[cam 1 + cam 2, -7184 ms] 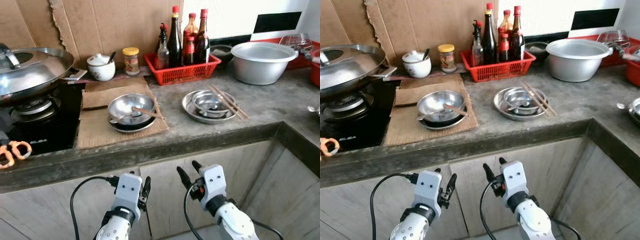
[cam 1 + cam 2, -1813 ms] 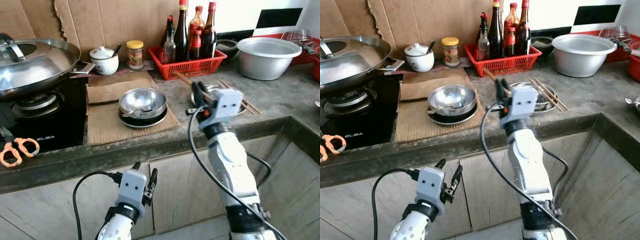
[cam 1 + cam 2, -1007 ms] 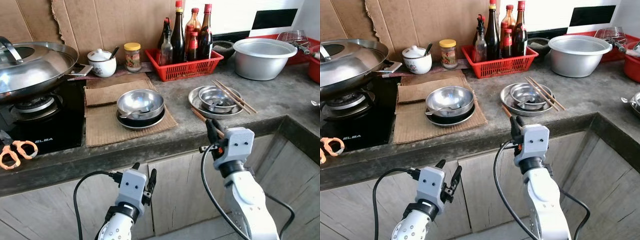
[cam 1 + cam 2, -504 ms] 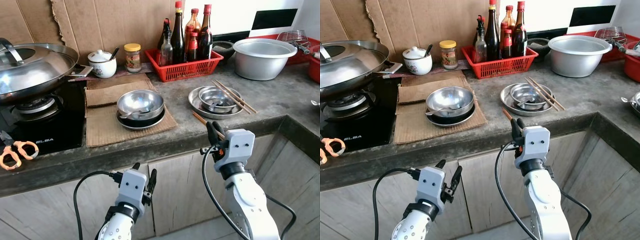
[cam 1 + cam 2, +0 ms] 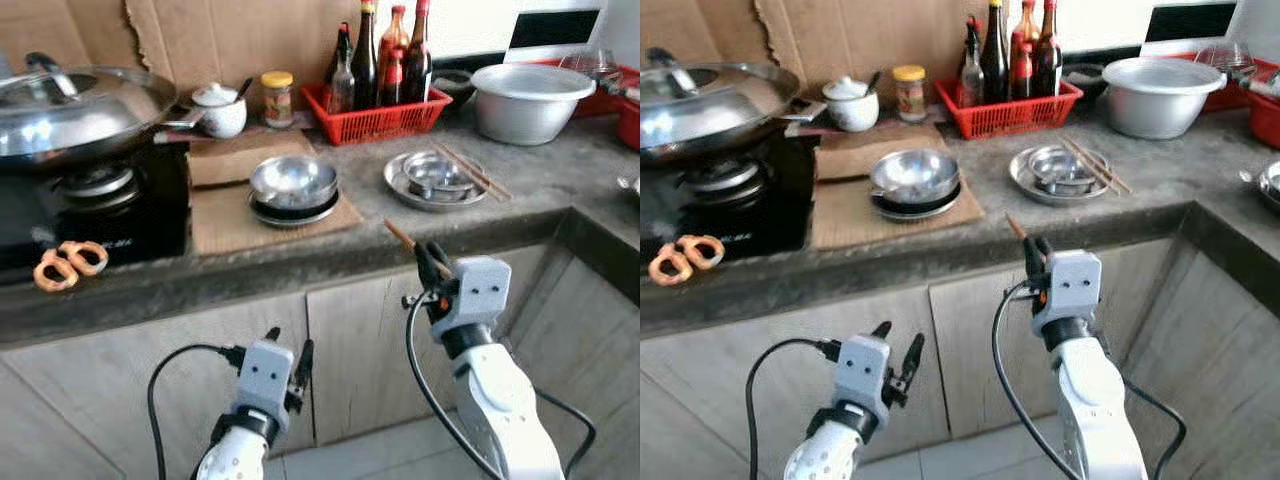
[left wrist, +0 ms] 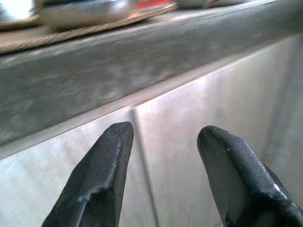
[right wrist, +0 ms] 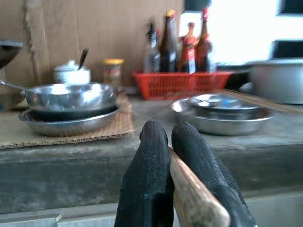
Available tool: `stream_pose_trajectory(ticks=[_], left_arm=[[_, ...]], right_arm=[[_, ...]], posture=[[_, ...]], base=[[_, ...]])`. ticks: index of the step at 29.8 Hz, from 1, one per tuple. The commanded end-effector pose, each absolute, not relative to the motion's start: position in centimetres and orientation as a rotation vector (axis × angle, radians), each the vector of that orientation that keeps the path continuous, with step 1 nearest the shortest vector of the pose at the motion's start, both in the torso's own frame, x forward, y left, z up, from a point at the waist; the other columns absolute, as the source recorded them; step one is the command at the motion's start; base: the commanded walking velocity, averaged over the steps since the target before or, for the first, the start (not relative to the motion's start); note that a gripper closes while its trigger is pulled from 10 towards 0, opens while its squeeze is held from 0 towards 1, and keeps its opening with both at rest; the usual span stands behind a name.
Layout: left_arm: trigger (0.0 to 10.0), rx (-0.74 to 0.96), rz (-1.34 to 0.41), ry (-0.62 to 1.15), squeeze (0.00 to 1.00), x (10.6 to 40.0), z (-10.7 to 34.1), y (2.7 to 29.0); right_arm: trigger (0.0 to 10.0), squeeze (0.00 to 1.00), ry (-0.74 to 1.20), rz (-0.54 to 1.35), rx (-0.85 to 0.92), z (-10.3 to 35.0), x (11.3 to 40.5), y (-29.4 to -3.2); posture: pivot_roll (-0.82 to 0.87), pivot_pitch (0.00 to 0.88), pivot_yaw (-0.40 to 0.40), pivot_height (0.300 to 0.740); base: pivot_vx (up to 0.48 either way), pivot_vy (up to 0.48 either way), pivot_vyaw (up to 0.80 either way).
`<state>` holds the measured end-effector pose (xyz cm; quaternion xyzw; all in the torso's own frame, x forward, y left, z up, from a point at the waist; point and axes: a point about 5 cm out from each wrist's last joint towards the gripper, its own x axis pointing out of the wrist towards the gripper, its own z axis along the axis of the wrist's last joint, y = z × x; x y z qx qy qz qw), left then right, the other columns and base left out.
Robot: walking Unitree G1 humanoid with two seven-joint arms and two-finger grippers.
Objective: Kitchen organization
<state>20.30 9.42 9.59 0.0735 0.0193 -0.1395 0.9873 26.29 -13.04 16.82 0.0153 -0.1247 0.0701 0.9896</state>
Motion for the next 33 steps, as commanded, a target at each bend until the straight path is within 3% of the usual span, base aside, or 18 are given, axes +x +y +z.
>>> stream_pose_trajectory(ticks=[1,6,7,8,10,11,27,33], left_arm=[[10.0,0.160,-0.286,0.022,0.00,20.5,9.9,9.5],[10.0,0.161,-0.287,0.022,0.00,20.4,10.0,9.5],[10.0,0.161,-0.287,0.023,0.00,20.4,9.9,9.5],[10.0,0.162,-0.286,0.024,0.00,20.4,9.9,9.5],[10.0,0.162,-0.286,0.024,0.00,20.4,9.9,9.5],[10.0,0.163,-0.288,0.023,0.00,20.4,10.0,9.5],[10.0,0.165,-0.292,0.025,0.00,20.4,10.0,9.5],[10.0,0.167,-0.292,0.026,0.00,20.4,10.0,9.5]], right_arm=[[0.0,0.00,-0.250,0.135,0.030,16.9,26.0,-13.1],[0.0,0.00,-0.226,0.132,0.016,16.4,25.9,-13.1],[0.9,0.00,-0.217,0.132,0.011,16.2,25.8,-13.1],[3.8,0.00,-0.202,0.128,-0.001,15.9,25.8,-13.1],[3.8,0.00,-0.199,0.128,-0.004,15.8,25.8,-13.1],[10.0,0.00,-0.187,0.129,-0.007,15.6,25.8,-13.1],[10.0,0.00,-0.102,0.110,-0.015,13.7,25.3,-13.2],[10.0,0.00,-0.087,0.112,-0.016,13.4,25.2,-13.2]], posture=[[0.04,0.000,0.012,0.740],[0.04,0.000,0.012,0.740],[0.04,0.000,0.012,0.740],[0.04,0.000,0.012,0.740],[0.04,0.000,0.012,0.740],[0.04,0.000,0.012,0.740],[0.04,0.000,0.016,0.740],[0.04,0.000,0.015,0.740]], base=[[-0.352,0.000,0.00],[-0.352,0.000,0.00],[-0.349,0.000,0.00],[-0.352,0.000,0.00],[-0.352,0.000,0.00],[-0.352,0.000,0.00],[-0.352,0.000,0.00],[-0.349,0.000,-0.65]])
